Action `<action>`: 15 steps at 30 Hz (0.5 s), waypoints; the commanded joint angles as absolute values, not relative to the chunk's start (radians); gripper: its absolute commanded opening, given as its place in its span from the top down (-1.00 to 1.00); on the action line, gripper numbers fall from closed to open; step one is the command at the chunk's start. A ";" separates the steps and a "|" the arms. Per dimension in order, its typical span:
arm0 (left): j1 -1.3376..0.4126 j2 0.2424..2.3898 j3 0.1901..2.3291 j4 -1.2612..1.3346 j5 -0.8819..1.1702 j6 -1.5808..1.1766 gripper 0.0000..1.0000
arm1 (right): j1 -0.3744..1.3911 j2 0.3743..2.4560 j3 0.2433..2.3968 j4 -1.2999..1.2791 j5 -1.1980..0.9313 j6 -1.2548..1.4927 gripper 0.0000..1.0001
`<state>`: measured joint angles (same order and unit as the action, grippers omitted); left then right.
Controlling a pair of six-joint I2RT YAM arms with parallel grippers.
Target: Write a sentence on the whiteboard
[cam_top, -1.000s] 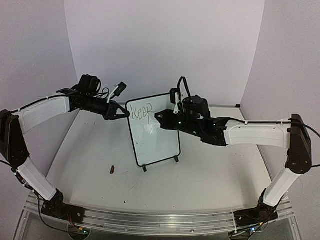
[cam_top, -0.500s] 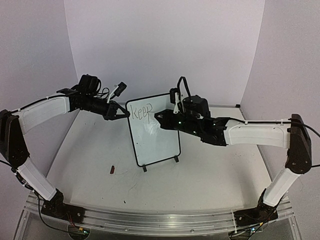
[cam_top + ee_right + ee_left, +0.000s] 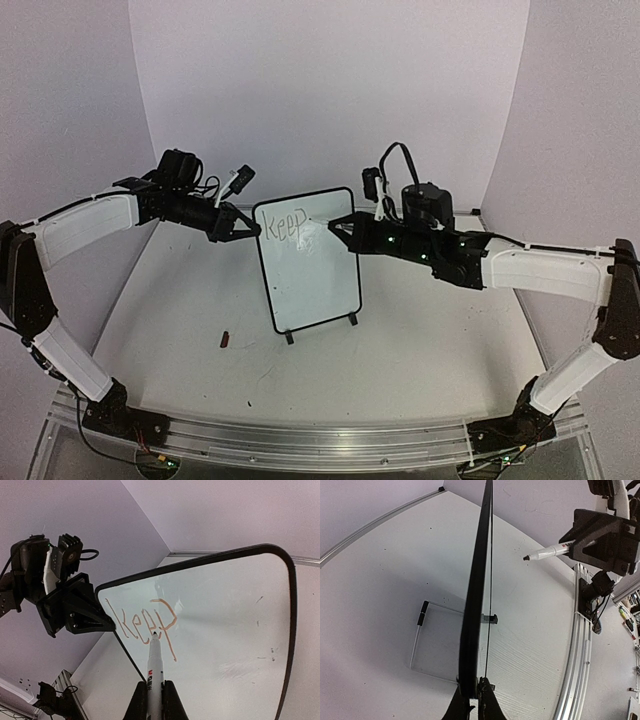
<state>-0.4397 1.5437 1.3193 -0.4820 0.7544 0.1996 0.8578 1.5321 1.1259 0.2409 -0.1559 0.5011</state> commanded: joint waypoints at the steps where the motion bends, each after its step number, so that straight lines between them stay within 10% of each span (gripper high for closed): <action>1: -0.443 1.518 1.307 -0.510 0.703 0.246 1.00 | 0.789 1.496 1.080 0.297 -0.245 0.520 1.00; 15: -0.446 1.532 1.312 -0.514 0.701 0.249 1.00 | 0.732 1.530 1.073 0.391 -0.353 0.552 1.00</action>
